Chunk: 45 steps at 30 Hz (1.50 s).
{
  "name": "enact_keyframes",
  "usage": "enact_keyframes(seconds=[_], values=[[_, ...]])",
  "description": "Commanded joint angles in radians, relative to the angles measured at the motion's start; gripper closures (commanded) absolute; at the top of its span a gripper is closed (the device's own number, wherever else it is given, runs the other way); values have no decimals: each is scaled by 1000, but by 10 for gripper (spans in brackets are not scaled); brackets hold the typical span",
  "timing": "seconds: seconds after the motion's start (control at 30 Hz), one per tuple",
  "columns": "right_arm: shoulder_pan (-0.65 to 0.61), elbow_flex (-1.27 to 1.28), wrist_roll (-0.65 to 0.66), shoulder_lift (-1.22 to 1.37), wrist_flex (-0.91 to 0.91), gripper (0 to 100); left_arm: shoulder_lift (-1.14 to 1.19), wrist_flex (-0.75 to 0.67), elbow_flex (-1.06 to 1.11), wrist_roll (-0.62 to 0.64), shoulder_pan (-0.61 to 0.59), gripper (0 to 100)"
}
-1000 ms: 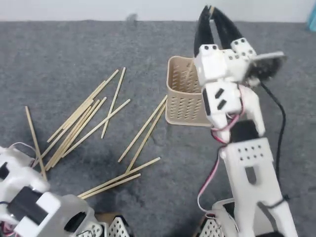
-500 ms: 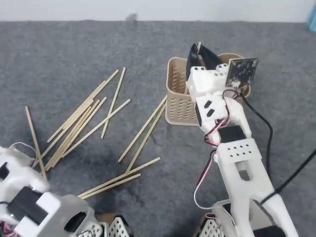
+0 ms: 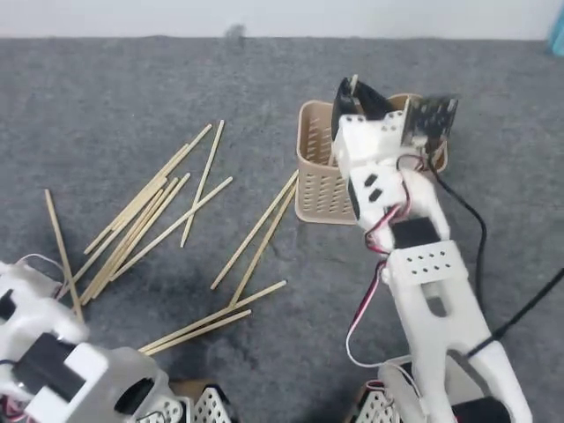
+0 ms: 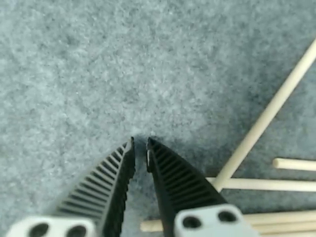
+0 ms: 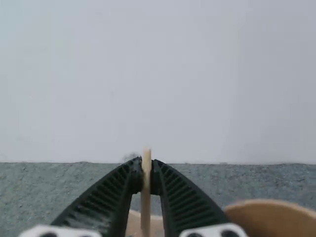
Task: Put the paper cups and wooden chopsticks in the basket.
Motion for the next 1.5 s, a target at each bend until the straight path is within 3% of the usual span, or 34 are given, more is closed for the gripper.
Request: enact_keyframes(seconds=[0.0,0.2,0.63,0.83,1.0,1.07,1.27,1.47], values=[[-13,-275,-3,-12,255,982,0,5,-25,2,3,963],[-65,-479,-5,-7,570,842,0,5,-25,2,3,963],[-94,-499,-40,-90,622,864,0,5,-25,2,3,963],[-223,-535,-207,-231,800,868,0,5,-25,2,3,963],[-387,-529,-215,-259,872,997,0,5,-25,2,3,963],[-460,-516,-149,-248,938,972,0,5,-25,2,3,963],[-647,-385,301,-148,1133,917,0,5,-25,2,3,963],[-713,-264,385,64,1084,914,0,5,-27,2,3,963]])
